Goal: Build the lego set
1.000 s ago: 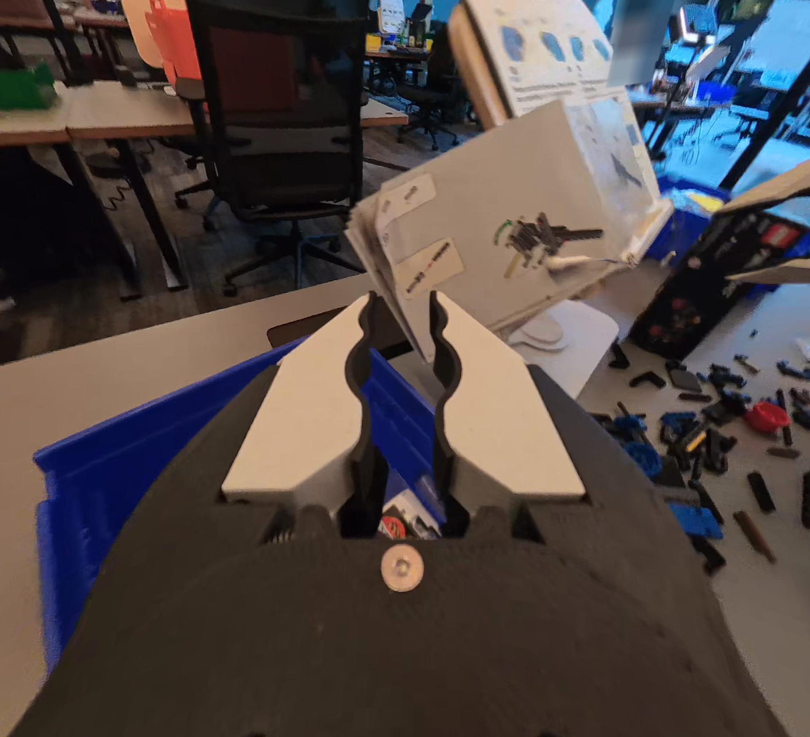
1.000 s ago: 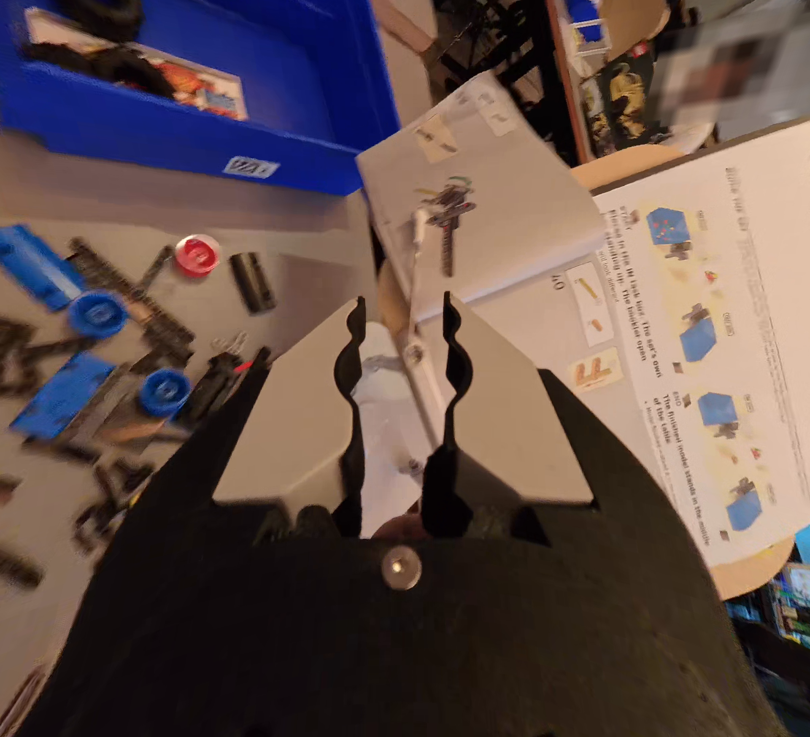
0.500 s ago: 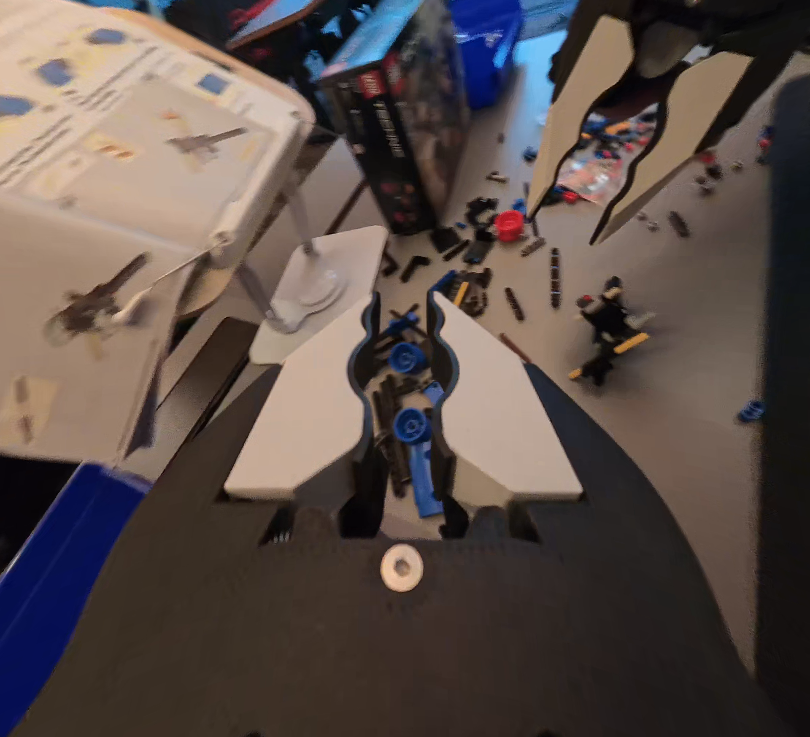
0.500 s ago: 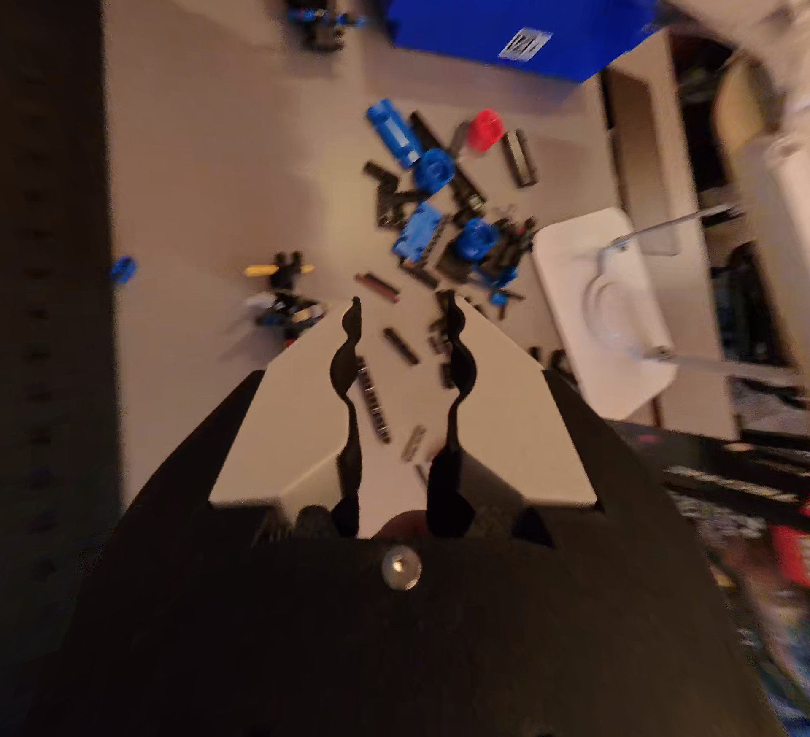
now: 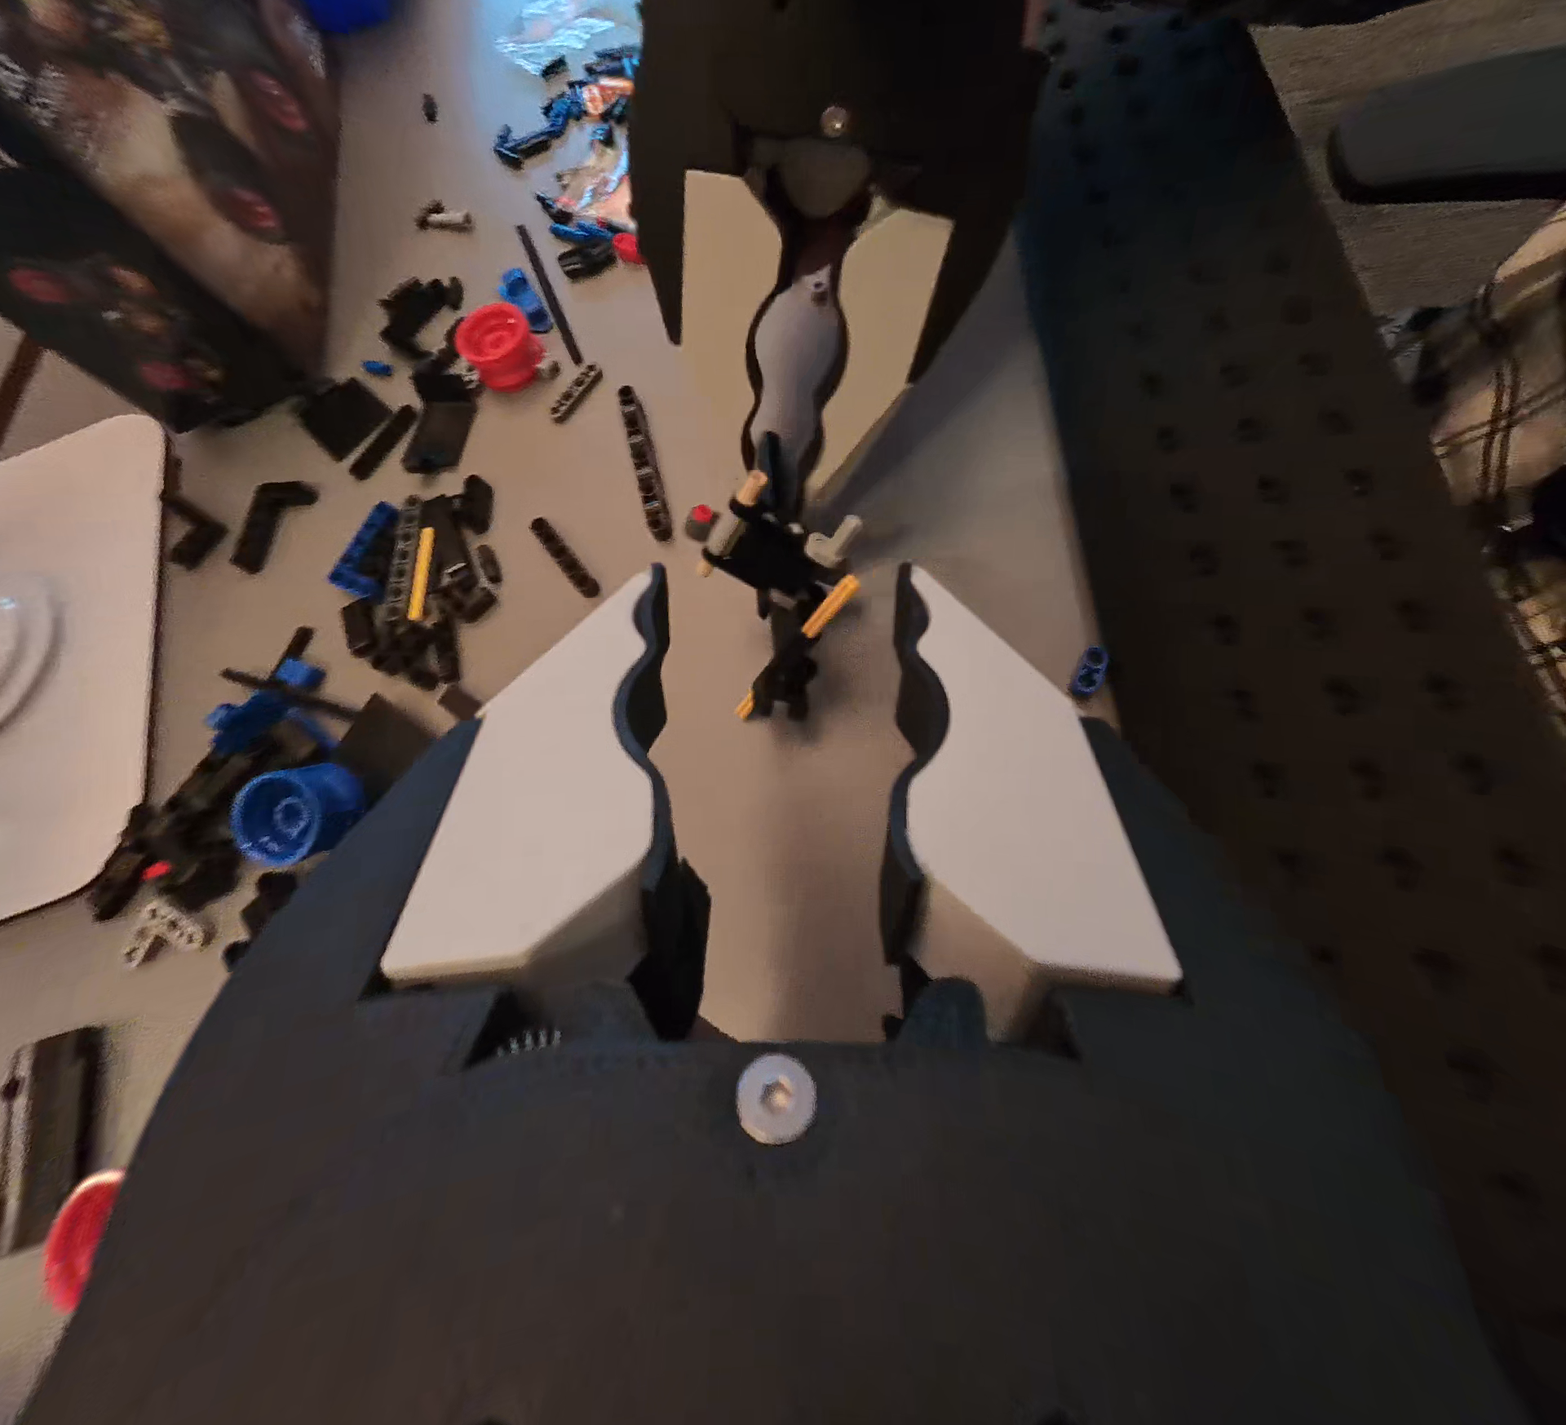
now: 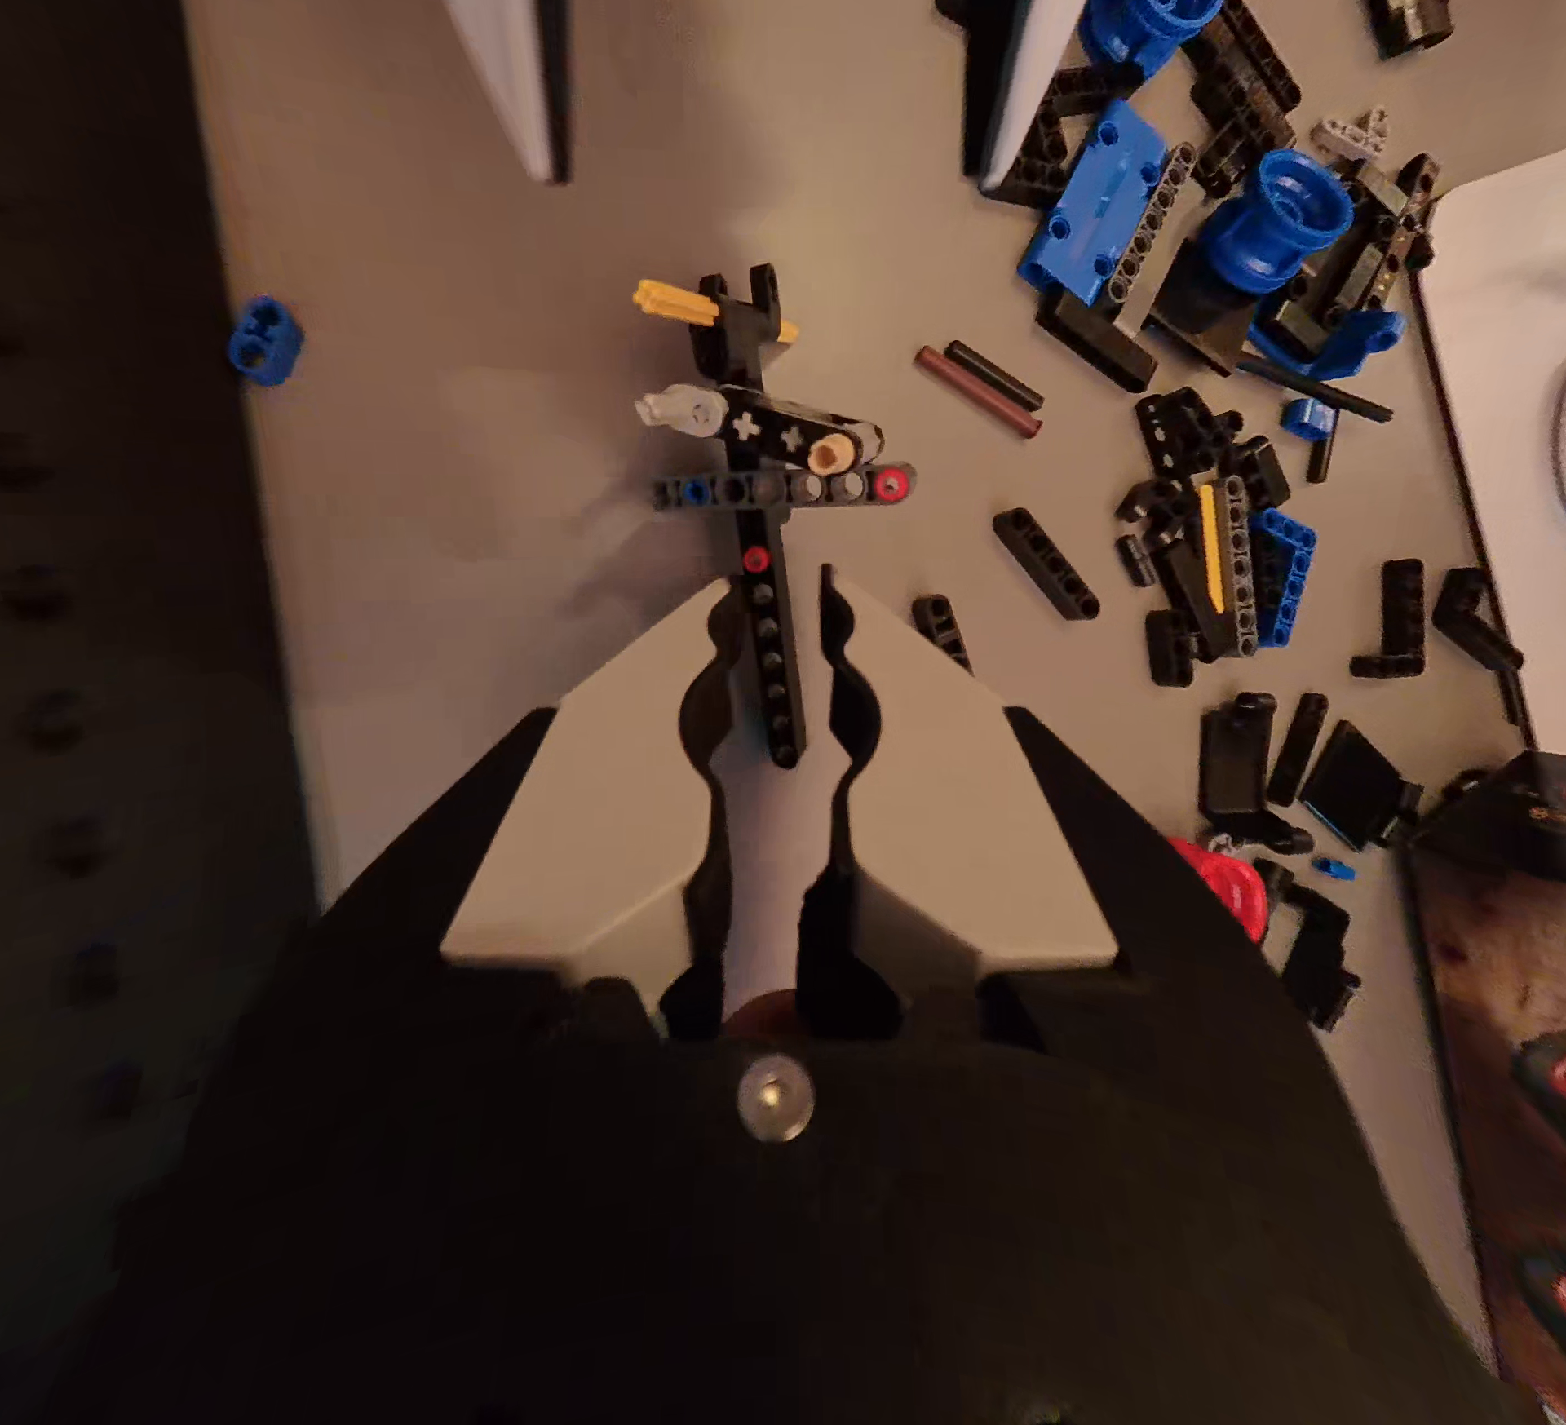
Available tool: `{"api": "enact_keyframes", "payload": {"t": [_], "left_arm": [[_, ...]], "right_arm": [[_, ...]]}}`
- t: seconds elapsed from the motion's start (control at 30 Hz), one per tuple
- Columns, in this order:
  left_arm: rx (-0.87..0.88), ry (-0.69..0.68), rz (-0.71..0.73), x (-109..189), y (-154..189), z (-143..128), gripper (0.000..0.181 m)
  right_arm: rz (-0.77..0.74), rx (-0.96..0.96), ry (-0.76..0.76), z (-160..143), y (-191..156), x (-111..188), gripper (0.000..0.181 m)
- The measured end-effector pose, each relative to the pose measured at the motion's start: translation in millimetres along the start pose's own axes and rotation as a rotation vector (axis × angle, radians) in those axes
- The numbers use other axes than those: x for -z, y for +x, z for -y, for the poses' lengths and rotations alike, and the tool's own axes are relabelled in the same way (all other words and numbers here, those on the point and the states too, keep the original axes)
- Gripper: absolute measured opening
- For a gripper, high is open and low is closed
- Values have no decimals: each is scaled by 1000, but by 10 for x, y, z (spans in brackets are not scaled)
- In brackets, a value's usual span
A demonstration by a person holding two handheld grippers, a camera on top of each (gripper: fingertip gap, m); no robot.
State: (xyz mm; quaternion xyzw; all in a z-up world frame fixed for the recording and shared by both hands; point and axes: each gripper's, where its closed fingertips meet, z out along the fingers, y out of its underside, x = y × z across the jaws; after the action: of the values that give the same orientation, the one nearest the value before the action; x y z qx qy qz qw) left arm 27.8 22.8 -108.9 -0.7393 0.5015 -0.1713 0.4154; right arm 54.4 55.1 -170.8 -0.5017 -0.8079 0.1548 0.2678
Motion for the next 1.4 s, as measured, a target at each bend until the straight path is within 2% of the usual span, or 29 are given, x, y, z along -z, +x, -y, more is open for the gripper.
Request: {"api": "enact_keyframes", "payload": {"t": [0.03,0.13,0.23,0.5,0.6,0.73,0.83,0.97,1.27,1.4], "left_arm": [[1,-13,-13,-45,31,-47,54],[5,-49,5,-135,7,-204,57],[23,-6,40,-190,-65,-222,56],[-5,-36,144,-255,-245,-327,50],[3,-9,173,-228,-304,-285,51],[3,44,242,-153,-430,-200,60],[9,95,241,-115,-440,-128,63],[-21,71,259,-121,-448,-162,69],[-50,110,300,-69,-488,-89,79],[-94,117,295,-79,-440,-57,76]], "right_arm": [[-7,5,5,0,6,-20,8],[-17,-22,49,45,52,-28,7],[-47,-40,106,118,128,5,6],[-128,-21,177,217,306,60,6],[-157,-13,189,231,363,99,6],[-212,27,199,252,439,153,6],[-238,64,218,286,446,173,6],[-256,99,235,317,431,184,6],[-284,158,256,365,390,188,6],[-276,176,263,376,354,179,6]]}}
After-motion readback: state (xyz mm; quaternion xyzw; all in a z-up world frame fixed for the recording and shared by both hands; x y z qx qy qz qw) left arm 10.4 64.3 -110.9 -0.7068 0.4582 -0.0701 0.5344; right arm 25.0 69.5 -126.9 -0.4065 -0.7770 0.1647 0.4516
